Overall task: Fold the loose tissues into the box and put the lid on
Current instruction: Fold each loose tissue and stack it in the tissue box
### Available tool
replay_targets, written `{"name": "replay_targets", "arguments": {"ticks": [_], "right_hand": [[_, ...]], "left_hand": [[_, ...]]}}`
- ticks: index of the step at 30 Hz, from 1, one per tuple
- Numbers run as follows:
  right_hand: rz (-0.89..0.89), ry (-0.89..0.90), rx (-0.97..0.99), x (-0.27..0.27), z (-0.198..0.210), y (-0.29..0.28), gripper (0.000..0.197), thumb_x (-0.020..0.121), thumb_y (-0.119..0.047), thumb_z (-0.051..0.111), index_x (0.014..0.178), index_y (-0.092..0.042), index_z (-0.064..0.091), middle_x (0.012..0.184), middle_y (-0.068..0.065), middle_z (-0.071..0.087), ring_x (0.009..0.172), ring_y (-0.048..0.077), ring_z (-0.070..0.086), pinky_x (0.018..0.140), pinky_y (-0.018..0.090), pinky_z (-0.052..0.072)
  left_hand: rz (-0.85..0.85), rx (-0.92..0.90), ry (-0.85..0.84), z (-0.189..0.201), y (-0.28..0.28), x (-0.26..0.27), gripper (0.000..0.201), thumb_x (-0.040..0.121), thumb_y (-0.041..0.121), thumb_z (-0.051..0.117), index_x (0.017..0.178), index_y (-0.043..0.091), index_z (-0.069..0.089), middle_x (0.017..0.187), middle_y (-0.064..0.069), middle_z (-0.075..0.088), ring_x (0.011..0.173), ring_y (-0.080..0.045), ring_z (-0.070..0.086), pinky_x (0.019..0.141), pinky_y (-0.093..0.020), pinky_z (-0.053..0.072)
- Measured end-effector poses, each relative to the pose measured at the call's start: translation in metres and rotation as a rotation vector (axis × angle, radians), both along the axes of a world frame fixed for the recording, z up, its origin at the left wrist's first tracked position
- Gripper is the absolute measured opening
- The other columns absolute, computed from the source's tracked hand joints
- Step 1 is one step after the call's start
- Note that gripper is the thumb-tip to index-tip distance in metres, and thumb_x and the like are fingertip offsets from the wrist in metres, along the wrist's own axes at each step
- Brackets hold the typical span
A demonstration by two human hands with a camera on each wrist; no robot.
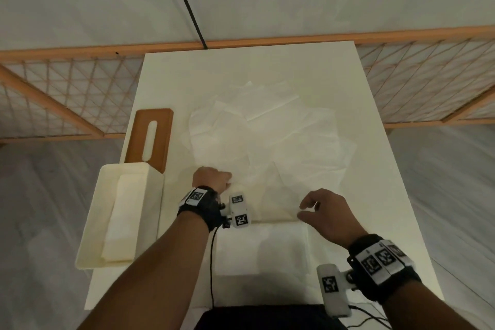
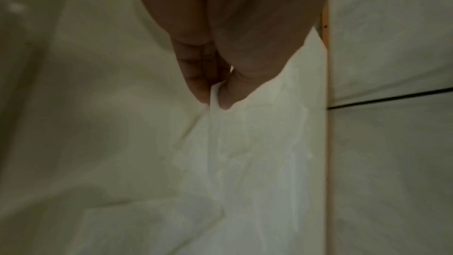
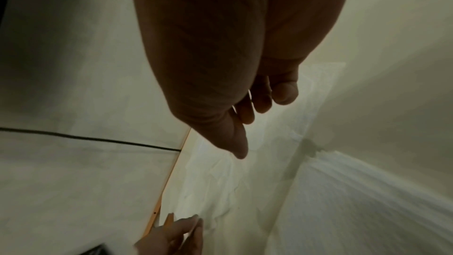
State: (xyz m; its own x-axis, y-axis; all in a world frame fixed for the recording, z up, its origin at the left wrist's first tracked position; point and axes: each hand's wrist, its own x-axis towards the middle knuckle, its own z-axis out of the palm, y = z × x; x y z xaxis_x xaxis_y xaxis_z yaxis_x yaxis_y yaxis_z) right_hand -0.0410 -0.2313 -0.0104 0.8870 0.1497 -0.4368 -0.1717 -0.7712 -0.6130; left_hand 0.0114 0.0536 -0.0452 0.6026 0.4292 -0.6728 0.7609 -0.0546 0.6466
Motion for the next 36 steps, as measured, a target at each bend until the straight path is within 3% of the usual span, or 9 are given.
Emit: {"name": "replay_targets", "arguments": {"ticks": [4, 10, 13, 16, 19, 22, 25, 31, 36], "right_hand": [[-0.068, 0.0, 0.076, 0.007, 0.005, -0.002, 0.012, 0.079, -0.026, 0.08, 0.08, -0.027, 0.068, 0.088, -0.014, 0.063, 0.078, -0.002, 0.055, 0.063, 0.008, 0.039], [-0.175, 0.097, 0.351, 0.02, 0.013, 0.016, 0.01, 0.08, -0.026, 0.08, 0.077, -0.019, 0.073, 0.067, -0.013, 0.067, 0.062, 0.003, 0.058, 0.059, 0.02, 0.044], [-0.282, 0.218, 0.64, 0.026, 0.017, 0.032, 0.025, 0.09, -0.031, 0.071, 0.092, -0.007, 0.073, 0.094, 0.008, 0.073, 0.086, 0.021, 0.068, 0.069, 0.034, 0.052], [-0.396, 0.412, 0.878, 0.029, 0.024, 0.053, 0.05, 0.09, -0.05, 0.061, 0.11, -0.005, 0.071, 0.116, 0.008, 0.072, 0.108, 0.026, 0.068, 0.086, 0.046, 0.058], [-0.372, 0.559, 0.99, 0.03, 0.03, 0.076, 0.075, 0.079, -0.068, 0.055, 0.123, -0.009, 0.067, 0.126, 0.005, 0.069, 0.119, 0.024, 0.064, 0.096, 0.052, 0.055], [-0.278, 0.635, 1.175, 0.032, 0.04, 0.095, 0.097, 0.072, -0.08, 0.06, 0.141, -0.012, 0.054, 0.14, 0.011, 0.06, 0.131, 0.028, 0.055, 0.097, 0.05, 0.051], [-0.255, 0.672, 1.367, 0.039, 0.053, 0.103, 0.103, 0.066, -0.072, 0.075, 0.145, -0.011, 0.048, 0.14, 0.018, 0.058, 0.128, 0.035, 0.056, 0.101, 0.053, 0.046], [-0.13, 0.495, 1.117, 0.033, 0.063, 0.121, 0.083, 0.063, -0.05, 0.084, 0.137, -0.026, 0.056, 0.143, 0.003, 0.056, 0.125, 0.023, 0.06, 0.094, 0.044, 0.055], [-0.017, 0.219, 0.938, 0.046, 0.079, 0.119, 0.09, 0.059, -0.039, 0.083, 0.138, -0.054, 0.042, 0.147, -0.027, 0.042, 0.135, 0.0, 0.044, 0.111, 0.039, 0.042]], "left_hand": [[0.187, -0.17, -0.17, 0.051, -0.006, 0.018, 0.014, 0.084, -0.006, 0.068, 0.088, 0.007, 0.063, 0.094, -0.018, 0.064, 0.081, -0.027, 0.063, 0.069, -0.037, 0.058], [0.1, -0.302, -0.386, 0.136, -0.007, 0.025, 0.042, 0.088, -0.01, 0.042, 0.112, 0.014, 0.068, 0.119, -0.004, 0.058, 0.101, -0.02, 0.055, 0.064, -0.029, 0.051], [0.057, -0.329, -0.474, 0.173, -0.01, 0.009, 0.051, 0.087, -0.011, 0.037, 0.124, 0.01, 0.066, 0.119, -0.002, 0.063, 0.104, -0.019, 0.059, 0.064, -0.026, 0.055], [0.04, -0.544, -0.593, 0.195, -0.008, -0.014, 0.056, 0.083, -0.015, 0.032, 0.124, 0.005, 0.064, 0.113, -0.007, 0.071, 0.102, -0.024, 0.067, 0.075, -0.03, 0.06], [-0.05, -0.732, -0.706, 0.205, -0.002, -0.036, 0.061, 0.07, -0.01, 0.037, 0.125, 0.004, 0.058, 0.108, -0.001, 0.073, 0.105, -0.021, 0.068, 0.094, -0.037, 0.055], [-0.117, -0.8, -0.793, 0.199, 0.013, -0.055, 0.071, 0.059, -0.004, 0.047, 0.13, -0.001, 0.049, 0.107, 0.005, 0.073, 0.109, -0.018, 0.066, 0.094, -0.037, 0.054], [0.005, -0.856, -0.763, 0.182, 0.032, -0.074, 0.071, 0.048, 0.008, 0.071, 0.119, 0.001, 0.067, 0.122, -0.006, 0.069, 0.117, -0.026, 0.064, 0.091, -0.04, 0.055], [0.044, -0.877, -0.683, 0.159, 0.044, -0.099, 0.032, 0.064, 0.004, 0.067, 0.095, 0.006, 0.072, 0.105, -0.015, 0.068, 0.104, -0.035, 0.065, 0.08, -0.042, 0.057], [-0.149, -0.65, -0.576, 0.166, 0.054, -0.095, 0.026, 0.055, 0.011, 0.07, 0.081, 0.013, 0.074, 0.095, -0.012, 0.068, 0.089, -0.028, 0.068, 0.073, -0.035, 0.058]]}}
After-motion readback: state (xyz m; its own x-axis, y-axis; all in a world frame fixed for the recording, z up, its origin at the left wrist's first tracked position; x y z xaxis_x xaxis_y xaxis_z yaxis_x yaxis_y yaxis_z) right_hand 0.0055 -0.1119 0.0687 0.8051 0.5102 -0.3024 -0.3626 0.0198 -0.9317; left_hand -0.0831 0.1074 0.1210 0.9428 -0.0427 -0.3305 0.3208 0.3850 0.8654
